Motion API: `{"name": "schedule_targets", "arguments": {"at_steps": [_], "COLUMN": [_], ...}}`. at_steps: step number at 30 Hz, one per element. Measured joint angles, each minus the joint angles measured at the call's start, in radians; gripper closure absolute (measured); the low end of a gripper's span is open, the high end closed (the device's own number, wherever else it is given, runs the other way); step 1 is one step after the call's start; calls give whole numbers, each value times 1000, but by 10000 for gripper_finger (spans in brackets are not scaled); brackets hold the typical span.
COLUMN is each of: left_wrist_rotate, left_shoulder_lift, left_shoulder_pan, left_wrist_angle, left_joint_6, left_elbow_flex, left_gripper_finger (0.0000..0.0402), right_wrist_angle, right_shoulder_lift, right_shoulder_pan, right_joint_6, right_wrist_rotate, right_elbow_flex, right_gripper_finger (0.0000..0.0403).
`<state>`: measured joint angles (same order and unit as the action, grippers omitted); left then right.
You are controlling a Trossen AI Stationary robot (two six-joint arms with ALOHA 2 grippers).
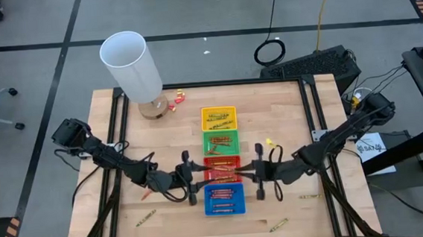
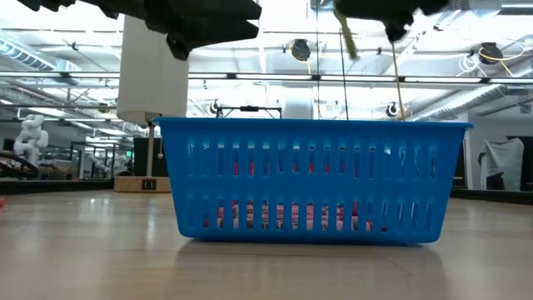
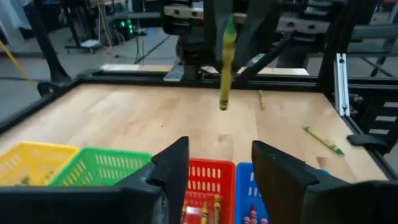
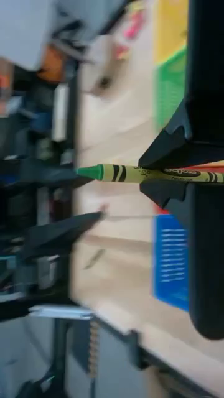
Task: Sort crayons
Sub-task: Put the green crayon into the yellow bin
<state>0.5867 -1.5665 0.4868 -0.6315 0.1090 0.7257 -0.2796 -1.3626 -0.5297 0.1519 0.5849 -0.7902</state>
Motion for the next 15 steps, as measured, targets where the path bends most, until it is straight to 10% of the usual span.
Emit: {"name": "schedule_targets", "arguments": {"at_steps": [15], "left_wrist_rotate": [-79], "left_shoulder_lift": [-28], "left_shoulder_pan": [-58], "left_wrist_angle": [-158], "left_joint_6": [-18], "left_elbow_flex": [3], "left_gripper_finger": [105], "right_wrist_angle": [-515], "right_shoulder_lift": [-197], "right_shoulder_pan": [88], "right_joint_6": [-246], "right_wrist_rotate": [-12], "right_elbow_flex": [0], "right_gripper_finger": [399]}}
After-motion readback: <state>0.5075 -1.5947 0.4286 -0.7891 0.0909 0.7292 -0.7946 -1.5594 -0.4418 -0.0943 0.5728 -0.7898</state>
